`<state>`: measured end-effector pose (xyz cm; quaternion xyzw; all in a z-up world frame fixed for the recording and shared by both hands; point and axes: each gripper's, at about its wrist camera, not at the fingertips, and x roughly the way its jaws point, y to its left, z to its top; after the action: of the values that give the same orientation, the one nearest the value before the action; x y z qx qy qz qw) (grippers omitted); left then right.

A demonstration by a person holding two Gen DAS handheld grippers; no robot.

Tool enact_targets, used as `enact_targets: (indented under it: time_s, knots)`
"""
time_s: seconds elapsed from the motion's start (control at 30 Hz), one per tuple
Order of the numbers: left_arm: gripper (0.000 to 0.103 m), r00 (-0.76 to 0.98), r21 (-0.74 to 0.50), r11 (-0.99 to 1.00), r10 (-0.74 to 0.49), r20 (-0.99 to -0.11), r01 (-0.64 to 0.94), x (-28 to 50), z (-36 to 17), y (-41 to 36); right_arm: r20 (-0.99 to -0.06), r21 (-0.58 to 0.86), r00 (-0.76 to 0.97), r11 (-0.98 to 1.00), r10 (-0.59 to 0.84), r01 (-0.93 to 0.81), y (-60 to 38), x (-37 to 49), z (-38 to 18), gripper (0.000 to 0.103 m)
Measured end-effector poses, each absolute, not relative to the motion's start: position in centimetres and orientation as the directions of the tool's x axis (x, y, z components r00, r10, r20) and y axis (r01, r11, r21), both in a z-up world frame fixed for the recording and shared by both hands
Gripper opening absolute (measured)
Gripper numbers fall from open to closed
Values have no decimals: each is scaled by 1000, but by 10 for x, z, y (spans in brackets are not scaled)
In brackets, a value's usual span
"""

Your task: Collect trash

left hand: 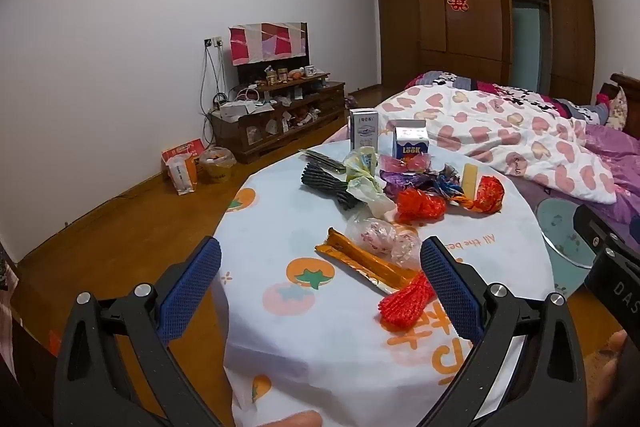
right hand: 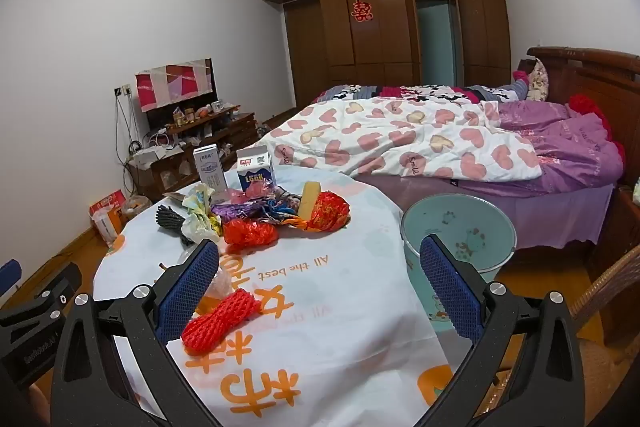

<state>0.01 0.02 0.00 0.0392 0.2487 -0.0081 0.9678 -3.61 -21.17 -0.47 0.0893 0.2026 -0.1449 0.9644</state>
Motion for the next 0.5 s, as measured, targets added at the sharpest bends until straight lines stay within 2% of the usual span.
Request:
enact_targets:
  time_s: [0.5]
  knots:
    - [98, 862, 49, 997, -24, -506, 57, 4, -8, 1, -415, 116, 876, 941, -246, 319, -211, -36, -5, 99]
